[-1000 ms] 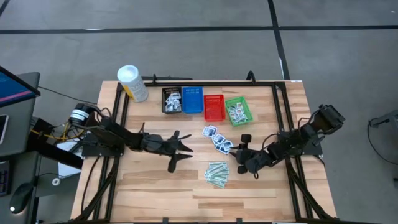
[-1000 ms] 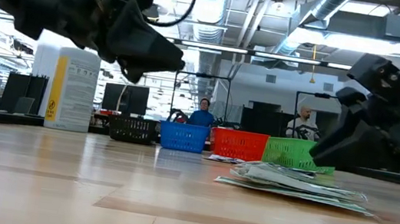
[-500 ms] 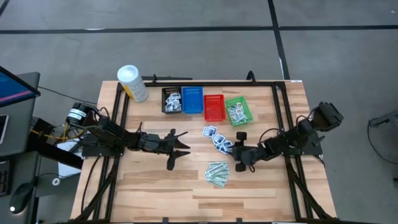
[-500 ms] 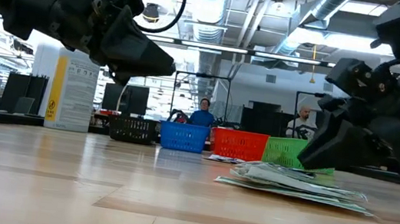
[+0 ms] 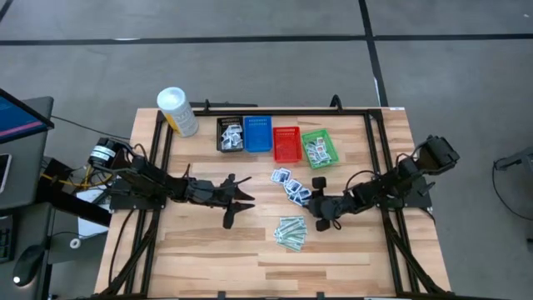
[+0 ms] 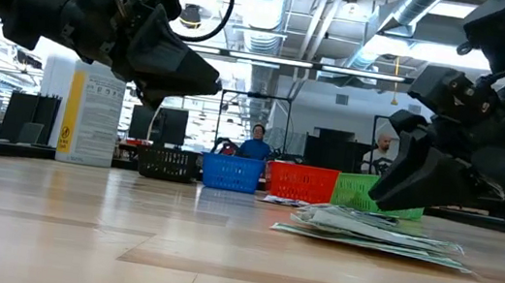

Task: Pick & Place First Aid Supplies
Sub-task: Put the blue pad into the red bin

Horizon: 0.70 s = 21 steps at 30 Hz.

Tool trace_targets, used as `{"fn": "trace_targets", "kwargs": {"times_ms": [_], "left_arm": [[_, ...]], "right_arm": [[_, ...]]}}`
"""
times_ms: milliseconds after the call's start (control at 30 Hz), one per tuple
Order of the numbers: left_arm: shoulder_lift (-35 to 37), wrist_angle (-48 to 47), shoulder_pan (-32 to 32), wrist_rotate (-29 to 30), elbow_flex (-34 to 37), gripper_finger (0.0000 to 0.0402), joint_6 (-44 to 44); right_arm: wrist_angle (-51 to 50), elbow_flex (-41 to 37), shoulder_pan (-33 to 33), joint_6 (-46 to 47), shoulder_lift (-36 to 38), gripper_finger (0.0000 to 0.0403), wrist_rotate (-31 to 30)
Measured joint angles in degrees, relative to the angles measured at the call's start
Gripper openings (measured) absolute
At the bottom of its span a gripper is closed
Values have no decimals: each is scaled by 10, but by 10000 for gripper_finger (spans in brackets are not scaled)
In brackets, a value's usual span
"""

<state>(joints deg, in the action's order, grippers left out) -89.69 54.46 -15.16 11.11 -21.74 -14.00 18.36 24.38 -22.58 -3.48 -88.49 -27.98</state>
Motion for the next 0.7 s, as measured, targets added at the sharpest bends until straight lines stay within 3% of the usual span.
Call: {"fn": "trace_targets", "kwargs": {"times_ms": [700], "left_arm": [[0,0,-5,0,0,112,0]], "right_arm": [[-31,0,22,3,0,98,11]]}}
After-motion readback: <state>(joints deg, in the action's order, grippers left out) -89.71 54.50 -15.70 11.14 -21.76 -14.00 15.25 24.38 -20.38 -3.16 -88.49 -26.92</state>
